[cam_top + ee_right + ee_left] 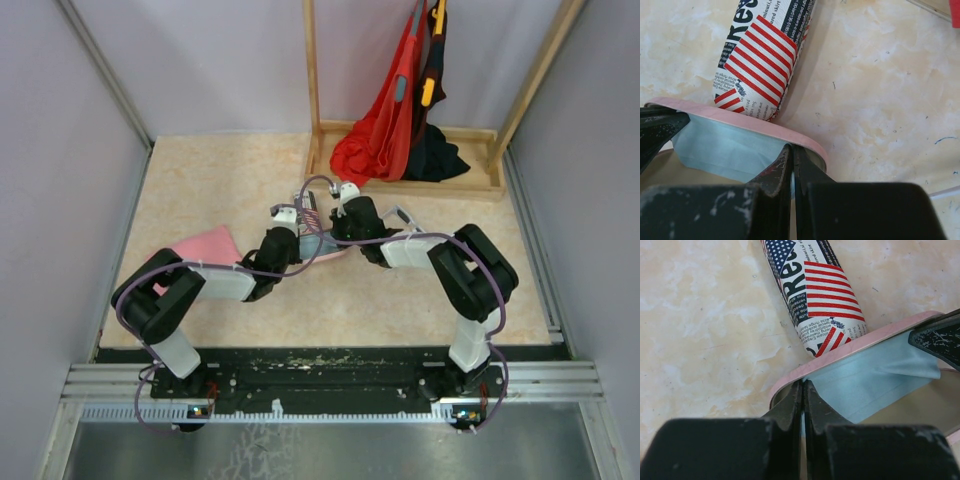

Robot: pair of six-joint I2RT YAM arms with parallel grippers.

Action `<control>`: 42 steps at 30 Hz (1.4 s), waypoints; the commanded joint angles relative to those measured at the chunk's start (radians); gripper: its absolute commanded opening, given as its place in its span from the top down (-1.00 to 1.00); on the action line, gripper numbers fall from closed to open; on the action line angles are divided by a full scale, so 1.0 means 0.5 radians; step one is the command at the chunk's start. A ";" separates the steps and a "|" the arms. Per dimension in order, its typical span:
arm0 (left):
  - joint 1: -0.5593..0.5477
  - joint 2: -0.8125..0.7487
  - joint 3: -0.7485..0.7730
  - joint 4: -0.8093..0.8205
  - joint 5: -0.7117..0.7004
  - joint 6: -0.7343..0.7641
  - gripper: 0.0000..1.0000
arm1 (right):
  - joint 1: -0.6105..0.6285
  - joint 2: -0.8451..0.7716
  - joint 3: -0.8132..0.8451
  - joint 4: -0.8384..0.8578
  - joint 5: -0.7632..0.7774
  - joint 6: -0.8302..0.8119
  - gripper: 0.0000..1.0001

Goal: Organize the sunglasses
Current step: Place the glasses cleaning cloth in the sunglasses case.

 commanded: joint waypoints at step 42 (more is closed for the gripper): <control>0.017 -0.302 -0.041 -0.149 0.089 -0.131 -0.12 | -0.019 -0.438 -0.168 0.038 0.169 0.090 0.14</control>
